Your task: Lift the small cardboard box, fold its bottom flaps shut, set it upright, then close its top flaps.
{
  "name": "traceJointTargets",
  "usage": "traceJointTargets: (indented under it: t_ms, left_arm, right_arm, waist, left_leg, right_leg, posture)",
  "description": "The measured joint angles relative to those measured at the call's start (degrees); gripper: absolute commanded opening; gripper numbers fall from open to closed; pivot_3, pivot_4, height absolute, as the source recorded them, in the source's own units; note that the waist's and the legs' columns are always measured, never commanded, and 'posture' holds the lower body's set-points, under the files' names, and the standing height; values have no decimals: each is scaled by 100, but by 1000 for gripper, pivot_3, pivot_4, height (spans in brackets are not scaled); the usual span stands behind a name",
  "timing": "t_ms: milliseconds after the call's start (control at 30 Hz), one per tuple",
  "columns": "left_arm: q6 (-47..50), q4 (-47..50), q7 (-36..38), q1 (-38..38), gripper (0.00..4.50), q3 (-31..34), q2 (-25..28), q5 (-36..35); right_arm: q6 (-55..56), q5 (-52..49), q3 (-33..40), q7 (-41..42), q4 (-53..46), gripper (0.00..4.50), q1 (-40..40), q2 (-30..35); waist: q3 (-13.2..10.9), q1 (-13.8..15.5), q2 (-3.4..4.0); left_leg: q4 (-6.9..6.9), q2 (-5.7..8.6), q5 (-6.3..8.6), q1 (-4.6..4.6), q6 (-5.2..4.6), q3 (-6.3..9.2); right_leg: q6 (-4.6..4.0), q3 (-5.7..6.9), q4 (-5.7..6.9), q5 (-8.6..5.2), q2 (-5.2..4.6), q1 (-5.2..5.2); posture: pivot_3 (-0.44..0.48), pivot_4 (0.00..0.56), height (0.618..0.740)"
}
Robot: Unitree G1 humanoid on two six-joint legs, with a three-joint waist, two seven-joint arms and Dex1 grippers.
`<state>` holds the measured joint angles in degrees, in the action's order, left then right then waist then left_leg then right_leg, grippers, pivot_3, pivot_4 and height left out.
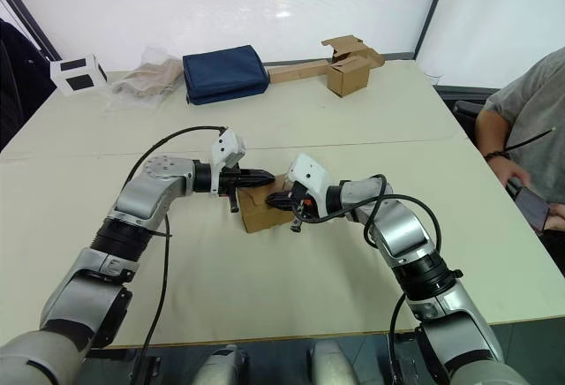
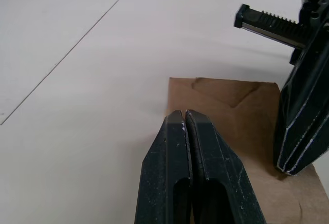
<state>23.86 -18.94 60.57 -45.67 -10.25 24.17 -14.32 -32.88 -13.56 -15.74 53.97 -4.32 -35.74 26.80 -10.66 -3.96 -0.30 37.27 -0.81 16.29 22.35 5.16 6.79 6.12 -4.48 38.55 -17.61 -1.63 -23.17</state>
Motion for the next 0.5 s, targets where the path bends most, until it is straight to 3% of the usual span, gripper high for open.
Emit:
traceJointTargets:
  t_ms: [500]
  left_arm:
    - [346,519,-83,229,63,85,42,-121]
  right_arm:
    - [74,91,-69,297,485,0,-382,-50]
  waist:
    - [0,1,0]
  left_leg:
    - [-1,0,0,0,1,0]
  right_leg:
    - [0,0,0,0,-1,0]
  posture:
    - [0,150,740]
